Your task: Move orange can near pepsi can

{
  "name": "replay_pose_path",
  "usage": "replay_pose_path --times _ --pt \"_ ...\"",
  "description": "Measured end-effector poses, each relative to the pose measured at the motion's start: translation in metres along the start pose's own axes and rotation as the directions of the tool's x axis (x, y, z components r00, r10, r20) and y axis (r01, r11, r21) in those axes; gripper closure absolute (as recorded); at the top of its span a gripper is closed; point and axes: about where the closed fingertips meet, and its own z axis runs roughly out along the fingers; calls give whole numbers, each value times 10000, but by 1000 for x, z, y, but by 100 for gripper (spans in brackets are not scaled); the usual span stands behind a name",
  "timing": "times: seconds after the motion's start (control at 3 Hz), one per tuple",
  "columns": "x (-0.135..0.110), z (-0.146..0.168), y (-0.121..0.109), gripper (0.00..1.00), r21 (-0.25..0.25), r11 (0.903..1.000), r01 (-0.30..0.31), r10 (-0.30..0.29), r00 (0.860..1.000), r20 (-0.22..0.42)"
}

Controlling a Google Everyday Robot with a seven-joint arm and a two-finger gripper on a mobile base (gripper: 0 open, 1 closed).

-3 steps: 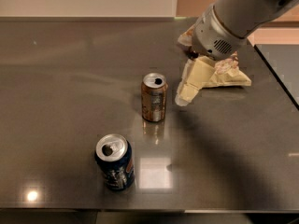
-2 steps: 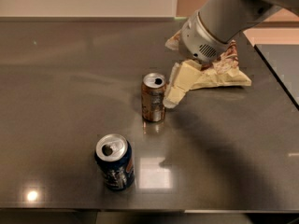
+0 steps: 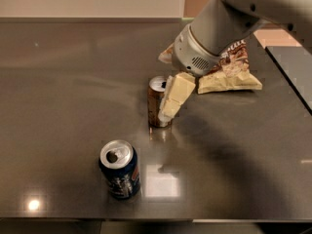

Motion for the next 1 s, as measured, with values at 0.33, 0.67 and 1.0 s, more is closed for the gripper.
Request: replay_pose_path --times 0.33,0.67,1.0 --pt "0 9 0 16 -176 9998 132 -132 9999 -30" --pt "0 13 -1 39 -280 9993 261 -262 9997 -21" --pt "0 12 -2 62 -391 9984 403 -402 9992 34"
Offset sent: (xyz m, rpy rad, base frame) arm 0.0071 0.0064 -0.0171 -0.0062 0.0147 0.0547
